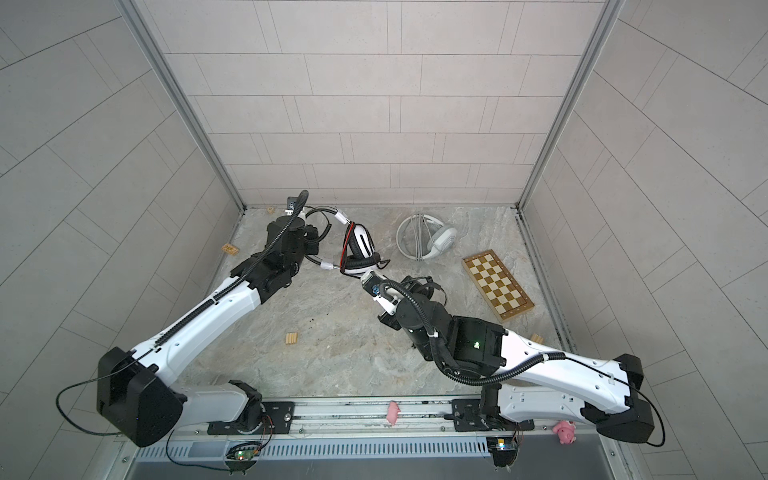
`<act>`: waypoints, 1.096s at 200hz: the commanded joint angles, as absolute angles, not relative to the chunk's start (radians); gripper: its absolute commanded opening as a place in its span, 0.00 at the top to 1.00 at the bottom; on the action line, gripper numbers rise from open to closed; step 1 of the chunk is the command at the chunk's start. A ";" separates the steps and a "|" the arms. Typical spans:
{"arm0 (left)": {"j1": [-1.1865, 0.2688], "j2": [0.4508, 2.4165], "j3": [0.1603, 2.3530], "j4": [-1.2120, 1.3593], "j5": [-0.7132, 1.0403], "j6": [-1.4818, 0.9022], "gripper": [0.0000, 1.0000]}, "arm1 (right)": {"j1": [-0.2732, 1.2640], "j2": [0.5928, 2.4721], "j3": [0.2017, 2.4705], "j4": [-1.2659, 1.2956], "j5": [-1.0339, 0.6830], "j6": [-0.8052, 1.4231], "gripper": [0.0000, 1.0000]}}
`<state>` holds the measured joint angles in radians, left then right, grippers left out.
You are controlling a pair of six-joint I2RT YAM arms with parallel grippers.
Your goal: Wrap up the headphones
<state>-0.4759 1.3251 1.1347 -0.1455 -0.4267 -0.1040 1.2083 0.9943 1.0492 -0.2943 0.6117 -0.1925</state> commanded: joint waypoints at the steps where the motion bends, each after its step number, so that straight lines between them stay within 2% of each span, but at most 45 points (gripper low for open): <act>1: -0.500 1.336 1.189 -0.115 -0.439 -0.025 1.00 | 1.187 0.956 1.040 -0.239 0.637 -0.193 0.99; 18: -0.531 1.349 1.192 -0.119 -0.334 0.046 0.98 | 1.153 0.953 1.032 -0.232 0.623 -0.185 0.99; 52: -0.588 1.377 1.208 -0.141 -0.312 0.065 0.98 | 1.078 0.924 0.986 -0.218 0.595 -0.133 0.99; 110: -0.624 1.374 1.224 -0.208 -0.101 0.118 0.98 | 0.941 0.880 0.955 -0.212 0.553 -0.062 0.99; 135: -0.643 1.380 1.220 -0.216 -0.091 0.148 0.98 | 0.890 0.876 0.956 -0.212 0.514 -0.038 0.99; 164: -0.649 1.406 1.257 -0.276 0.005 0.155 0.98 | 0.826 0.904 0.962 -0.194 0.468 -0.018 0.99; 219: -0.678 1.416 1.272 -0.310 0.036 0.189 0.98 | 0.750 0.974 0.957 -0.157 0.409 0.037 0.99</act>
<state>-0.6708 1.4235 1.2346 -0.2981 -0.0177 0.1818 0.7795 0.9630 0.9478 -0.2138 0.4252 -0.0158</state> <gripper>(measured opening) 0.074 0.048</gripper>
